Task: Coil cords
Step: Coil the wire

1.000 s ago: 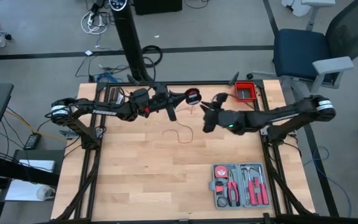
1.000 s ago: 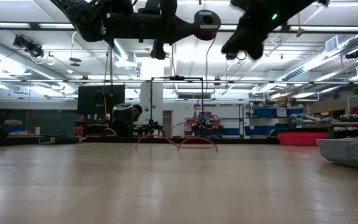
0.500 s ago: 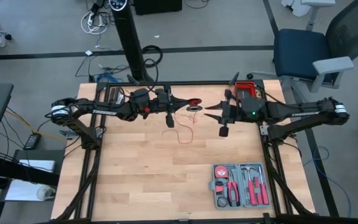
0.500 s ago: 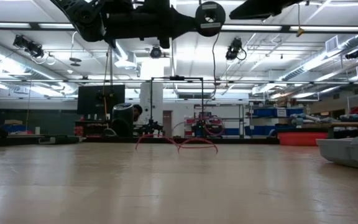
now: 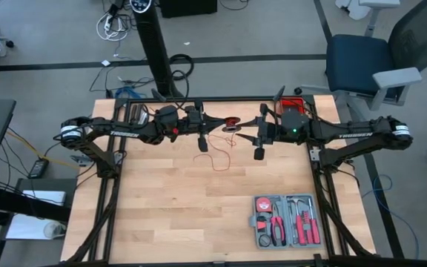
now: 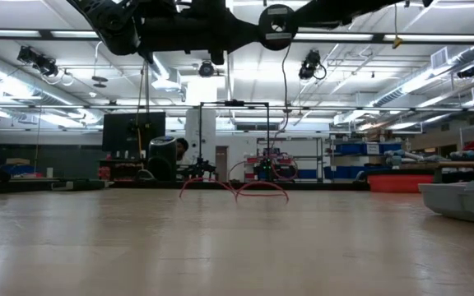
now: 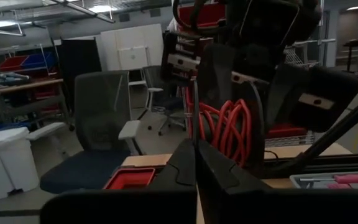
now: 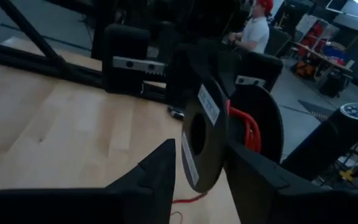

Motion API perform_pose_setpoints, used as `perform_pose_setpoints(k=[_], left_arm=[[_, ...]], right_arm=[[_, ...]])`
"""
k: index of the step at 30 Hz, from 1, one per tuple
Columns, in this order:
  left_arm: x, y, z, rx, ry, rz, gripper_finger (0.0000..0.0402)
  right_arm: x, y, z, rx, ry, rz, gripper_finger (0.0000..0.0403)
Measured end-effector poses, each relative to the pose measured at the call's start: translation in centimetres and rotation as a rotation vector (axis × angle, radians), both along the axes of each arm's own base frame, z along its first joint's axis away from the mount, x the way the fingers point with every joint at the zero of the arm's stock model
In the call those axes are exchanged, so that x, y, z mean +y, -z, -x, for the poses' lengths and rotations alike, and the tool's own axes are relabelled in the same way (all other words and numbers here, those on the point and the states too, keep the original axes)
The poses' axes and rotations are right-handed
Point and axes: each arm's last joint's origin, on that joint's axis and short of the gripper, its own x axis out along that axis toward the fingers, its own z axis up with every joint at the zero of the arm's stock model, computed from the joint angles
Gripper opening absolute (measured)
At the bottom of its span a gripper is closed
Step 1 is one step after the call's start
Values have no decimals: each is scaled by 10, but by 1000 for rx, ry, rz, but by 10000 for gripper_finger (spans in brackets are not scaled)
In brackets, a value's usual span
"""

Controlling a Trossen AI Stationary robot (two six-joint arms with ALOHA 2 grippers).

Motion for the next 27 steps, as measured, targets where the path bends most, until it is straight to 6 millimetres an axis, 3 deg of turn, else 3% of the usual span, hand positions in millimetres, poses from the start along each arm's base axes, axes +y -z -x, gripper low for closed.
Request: perform_pose_setpoints(k=[5,10,18,27], left_arm=[[0,1,0,10,-11,13,1],[1,3,0,25,-20,37,1],[2,4,0,39,-36,72,9],[1,10,1,126,-5,60,122]], right_arm=[[-2,1,-4,-9,2,27,101],[-8,9,-11,22,6,14,15],[-10,7,-10,4,15,-12,4],[-9,-2,2,-20,23,-9,1]])
